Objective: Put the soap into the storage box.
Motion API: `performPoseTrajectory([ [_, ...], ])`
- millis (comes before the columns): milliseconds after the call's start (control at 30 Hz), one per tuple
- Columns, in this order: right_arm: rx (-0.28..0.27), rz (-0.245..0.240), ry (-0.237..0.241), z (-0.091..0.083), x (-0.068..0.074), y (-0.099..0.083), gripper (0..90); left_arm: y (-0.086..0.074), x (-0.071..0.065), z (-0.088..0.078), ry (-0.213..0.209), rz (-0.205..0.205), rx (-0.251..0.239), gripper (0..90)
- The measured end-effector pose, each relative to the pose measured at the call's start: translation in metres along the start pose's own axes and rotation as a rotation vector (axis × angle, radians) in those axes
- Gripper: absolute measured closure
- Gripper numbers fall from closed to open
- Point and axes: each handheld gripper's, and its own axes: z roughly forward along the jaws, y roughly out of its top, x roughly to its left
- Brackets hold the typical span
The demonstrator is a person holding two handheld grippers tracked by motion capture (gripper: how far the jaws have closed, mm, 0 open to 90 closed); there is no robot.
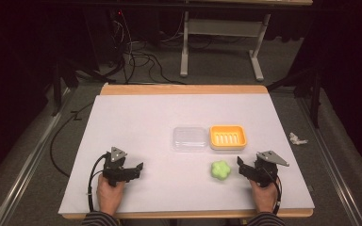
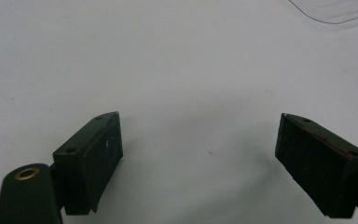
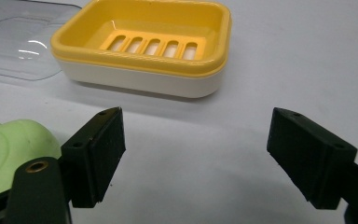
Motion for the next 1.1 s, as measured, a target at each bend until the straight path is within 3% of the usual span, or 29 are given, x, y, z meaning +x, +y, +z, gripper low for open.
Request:
performPoseTrajectory([
  [833,-0.007,0.012,0.005,-0.0006,-0.0015,-0.0003,19.4,-0.0003,-0.0003,-0.0002,0.0,0.008,0.004,15.4],
  [1100,-0.032,0.011,0.001,-0.0027,-0.0016,-0.0013,19.2,-0.0002,-0.0001,0.0001,0.006,0.006,0.003,15.4],
])
